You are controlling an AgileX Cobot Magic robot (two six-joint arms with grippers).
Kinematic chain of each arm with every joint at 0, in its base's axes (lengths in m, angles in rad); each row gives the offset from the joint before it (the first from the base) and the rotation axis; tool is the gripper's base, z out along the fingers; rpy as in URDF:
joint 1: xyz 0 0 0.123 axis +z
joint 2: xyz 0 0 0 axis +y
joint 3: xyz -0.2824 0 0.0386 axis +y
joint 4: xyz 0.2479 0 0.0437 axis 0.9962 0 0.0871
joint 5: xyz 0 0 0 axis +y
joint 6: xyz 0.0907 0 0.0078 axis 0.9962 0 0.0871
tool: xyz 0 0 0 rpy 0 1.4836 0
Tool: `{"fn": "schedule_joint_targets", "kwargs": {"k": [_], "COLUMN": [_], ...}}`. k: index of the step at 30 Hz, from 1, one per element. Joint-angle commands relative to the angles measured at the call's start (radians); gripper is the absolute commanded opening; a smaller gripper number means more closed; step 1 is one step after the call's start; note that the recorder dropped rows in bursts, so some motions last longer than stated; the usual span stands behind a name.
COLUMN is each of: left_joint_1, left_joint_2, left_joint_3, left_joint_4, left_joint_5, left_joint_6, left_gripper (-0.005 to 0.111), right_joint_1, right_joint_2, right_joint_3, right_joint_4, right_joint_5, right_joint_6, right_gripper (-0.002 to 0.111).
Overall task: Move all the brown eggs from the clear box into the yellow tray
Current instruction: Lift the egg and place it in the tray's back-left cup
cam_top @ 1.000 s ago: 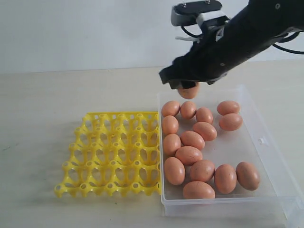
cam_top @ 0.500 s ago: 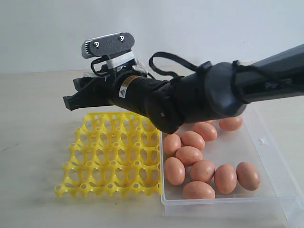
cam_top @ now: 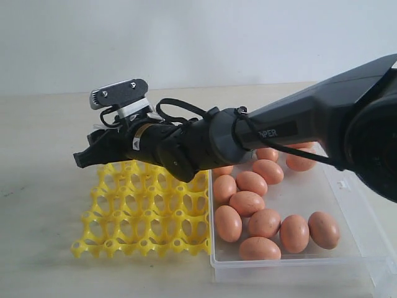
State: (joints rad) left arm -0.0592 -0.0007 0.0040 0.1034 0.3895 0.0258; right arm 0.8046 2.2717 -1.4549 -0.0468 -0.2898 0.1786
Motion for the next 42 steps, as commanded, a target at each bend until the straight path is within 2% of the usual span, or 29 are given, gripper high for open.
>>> {"fn": "schedule_joint_targets", "kwargs": {"k": [1, 21, 23, 30, 38, 42], "left_joint_1": [0.002, 0.002, 0.002, 0.002, 0.002, 0.002], "left_joint_2": [0.001, 0.001, 0.001, 0.001, 0.001, 0.001], "left_joint_3": [-0.004, -0.004, -0.004, -0.004, -0.004, -0.004], "left_joint_4": [-0.002, -0.002, -0.002, -0.002, -0.002, -0.002], "left_joint_5": [-0.009, -0.009, -0.009, -0.009, -0.009, -0.009], "left_joint_6": [-0.003, -0.003, -0.003, -0.003, -0.003, -0.003], "left_gripper": [0.000, 0.000, 0.000, 0.000, 0.000, 0.000], "right_joint_1": [-0.005, -0.015, -0.015, -0.015, -0.015, -0.015], "right_joint_2": [0.012, 0.012, 0.012, 0.012, 0.001, 0.000], "right_joint_3": [-0.030, -0.030, -0.030, -0.030, -0.030, -0.030], "right_joint_4": [-0.001, -0.012, -0.014, -0.014, -0.014, -0.014], "right_joint_5": [0.071, 0.097, 0.097, 0.099, 0.101, 0.108], "right_joint_6": [0.007, 0.005, 0.005, 0.005, 0.005, 0.005], "right_gripper": [0.000, 0.001, 0.007, 0.046, 0.048, 0.056]}}
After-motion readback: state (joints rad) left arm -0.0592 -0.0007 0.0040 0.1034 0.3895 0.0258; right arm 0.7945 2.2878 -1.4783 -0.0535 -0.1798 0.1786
